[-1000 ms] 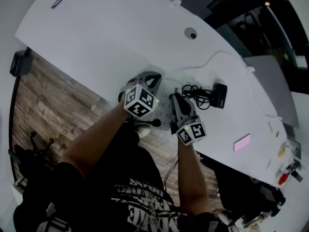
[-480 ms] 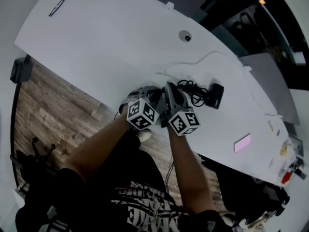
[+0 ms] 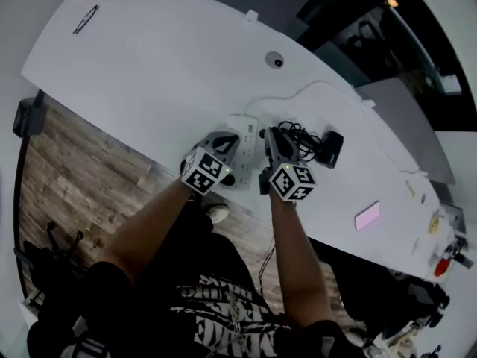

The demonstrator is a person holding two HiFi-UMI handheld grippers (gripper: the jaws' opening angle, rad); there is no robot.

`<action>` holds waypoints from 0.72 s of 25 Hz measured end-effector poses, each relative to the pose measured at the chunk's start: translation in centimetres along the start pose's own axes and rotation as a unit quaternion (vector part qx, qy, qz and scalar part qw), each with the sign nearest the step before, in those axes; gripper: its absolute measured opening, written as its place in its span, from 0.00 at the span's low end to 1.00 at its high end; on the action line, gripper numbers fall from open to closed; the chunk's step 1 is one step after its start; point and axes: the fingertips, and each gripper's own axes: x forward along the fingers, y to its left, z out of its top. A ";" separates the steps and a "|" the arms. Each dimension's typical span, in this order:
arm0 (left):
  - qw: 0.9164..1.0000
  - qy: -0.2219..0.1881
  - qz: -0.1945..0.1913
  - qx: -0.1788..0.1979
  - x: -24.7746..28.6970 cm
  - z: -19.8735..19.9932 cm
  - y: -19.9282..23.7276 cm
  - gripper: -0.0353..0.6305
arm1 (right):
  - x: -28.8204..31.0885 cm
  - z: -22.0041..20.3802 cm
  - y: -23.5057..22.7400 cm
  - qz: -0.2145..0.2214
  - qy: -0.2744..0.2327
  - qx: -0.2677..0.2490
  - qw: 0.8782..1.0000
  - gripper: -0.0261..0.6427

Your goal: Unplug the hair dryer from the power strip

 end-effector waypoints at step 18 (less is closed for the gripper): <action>0.865 -0.383 -0.188 -0.263 -26.4 20.5 -7.1 0.09 | -25.5 8.6 10.7 -0.050 -0.107 -0.156 0.981 0.11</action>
